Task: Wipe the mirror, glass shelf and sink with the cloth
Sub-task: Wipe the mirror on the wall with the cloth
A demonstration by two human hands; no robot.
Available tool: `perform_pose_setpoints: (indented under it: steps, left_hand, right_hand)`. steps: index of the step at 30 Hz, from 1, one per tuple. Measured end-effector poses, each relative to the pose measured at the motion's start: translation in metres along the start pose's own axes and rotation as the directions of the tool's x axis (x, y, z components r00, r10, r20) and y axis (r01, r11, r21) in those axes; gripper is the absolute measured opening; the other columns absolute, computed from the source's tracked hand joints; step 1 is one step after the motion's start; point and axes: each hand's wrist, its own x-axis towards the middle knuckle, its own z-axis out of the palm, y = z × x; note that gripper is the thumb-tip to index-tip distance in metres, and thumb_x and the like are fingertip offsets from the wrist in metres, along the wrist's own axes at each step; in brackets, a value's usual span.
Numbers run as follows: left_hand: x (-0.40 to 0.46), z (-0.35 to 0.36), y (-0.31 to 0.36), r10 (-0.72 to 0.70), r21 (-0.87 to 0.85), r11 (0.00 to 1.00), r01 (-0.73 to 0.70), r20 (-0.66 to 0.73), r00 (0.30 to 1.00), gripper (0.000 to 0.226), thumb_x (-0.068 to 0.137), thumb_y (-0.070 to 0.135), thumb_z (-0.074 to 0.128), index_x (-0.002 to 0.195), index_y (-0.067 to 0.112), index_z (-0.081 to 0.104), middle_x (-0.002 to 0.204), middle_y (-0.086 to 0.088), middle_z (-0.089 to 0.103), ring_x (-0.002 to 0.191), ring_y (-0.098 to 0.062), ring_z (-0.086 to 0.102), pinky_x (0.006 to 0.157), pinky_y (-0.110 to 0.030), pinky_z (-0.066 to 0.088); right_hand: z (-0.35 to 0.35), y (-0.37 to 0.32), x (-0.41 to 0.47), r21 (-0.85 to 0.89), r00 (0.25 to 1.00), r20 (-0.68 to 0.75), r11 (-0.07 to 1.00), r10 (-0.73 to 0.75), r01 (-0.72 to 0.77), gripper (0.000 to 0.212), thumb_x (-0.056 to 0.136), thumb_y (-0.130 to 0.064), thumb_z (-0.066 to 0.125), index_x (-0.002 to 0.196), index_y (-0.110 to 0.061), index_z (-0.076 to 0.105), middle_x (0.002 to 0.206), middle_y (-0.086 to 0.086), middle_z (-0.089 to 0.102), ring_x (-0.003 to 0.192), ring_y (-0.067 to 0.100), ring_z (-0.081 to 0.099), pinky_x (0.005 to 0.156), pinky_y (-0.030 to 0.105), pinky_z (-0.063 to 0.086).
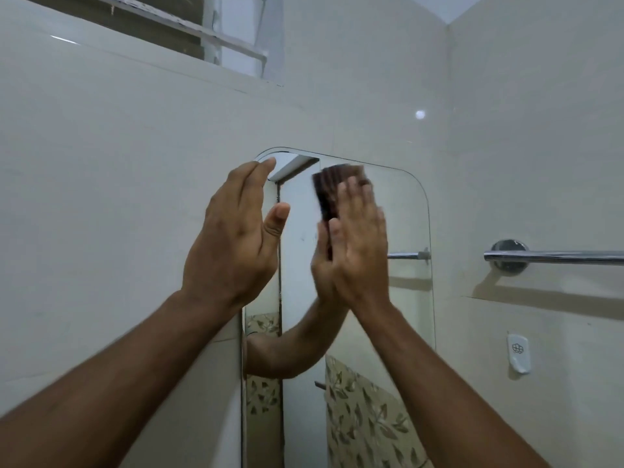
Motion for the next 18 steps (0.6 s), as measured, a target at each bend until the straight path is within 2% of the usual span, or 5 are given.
perform_pose_setpoints:
  steps: [3,5,12,16,18]
  left_hand:
    - [-0.001,0.0,0.003,-0.001,0.03,1.0,0.0,0.02,1.0,0.065,0.103,0.056,0.02,0.151,0.015,0.034,0.151,-0.003,0.04,0.137,-0.017,0.041,0.111,-0.027,0.033]
    - [-0.001,0.0,0.004,0.004,0.065,0.998,-0.006,0.037,0.999,0.068,0.103,0.058,0.019,0.152,0.014,0.032,0.152,-0.004,0.039,0.139,-0.018,0.038,0.114,-0.031,0.031]
    - [-0.009,-0.004,0.003,0.081,0.057,0.995,-0.088,0.113,0.99,0.065,0.102,0.056,0.025,0.153,0.016,0.032,0.148,-0.001,0.04,0.134,-0.014,0.037,0.113,-0.018,0.02]
    - [-0.01,-0.007,0.0,0.111,-0.022,0.994,-0.109,0.132,0.985,0.071,0.099,0.061,0.031,0.152,0.013,0.032,0.147,-0.001,0.039,0.132,-0.016,0.045,0.111,-0.029,0.036]
    - [-0.009,-0.007,-0.001,0.125,-0.034,0.992,-0.121,0.115,0.985,0.073,0.098,0.061,0.033,0.151,0.011,0.032,0.146,-0.003,0.04,0.131,-0.016,0.046,0.109,-0.032,0.04]
  right_hand:
    - [0.001,0.0,0.018,0.043,0.968,-0.069,0.97,0.243,-0.24,0.058,0.106,-0.036,0.021,0.16,-0.017,0.017,0.169,-0.002,0.012,0.158,0.015,0.001,0.128,0.046,0.007]
    - [0.006,-0.017,0.016,0.046,0.959,-0.082,0.962,0.273,-0.27,0.059,0.106,-0.038,0.021,0.161,-0.018,0.015,0.17,-0.003,0.01,0.158,0.015,-0.001,0.127,0.046,0.006]
    - [0.021,-0.08,-0.078,0.216,0.981,0.039,0.96,-0.19,0.178,0.06,0.102,-0.02,0.047,0.158,-0.017,0.027,0.17,0.001,0.012,0.158,0.023,0.005,0.127,0.051,0.009]
    - [0.013,-0.056,-0.077,0.142,0.97,0.099,0.968,-0.221,0.205,0.056,0.106,-0.031,0.033,0.159,-0.013,0.027,0.169,0.003,0.014,0.158,0.021,0.006,0.127,0.048,0.011]
    - [0.007,-0.036,-0.058,0.077,0.992,0.058,0.991,-0.111,0.107,0.057,0.106,-0.035,0.024,0.159,-0.015,0.022,0.169,0.001,0.014,0.158,0.02,0.006,0.126,0.052,0.014]
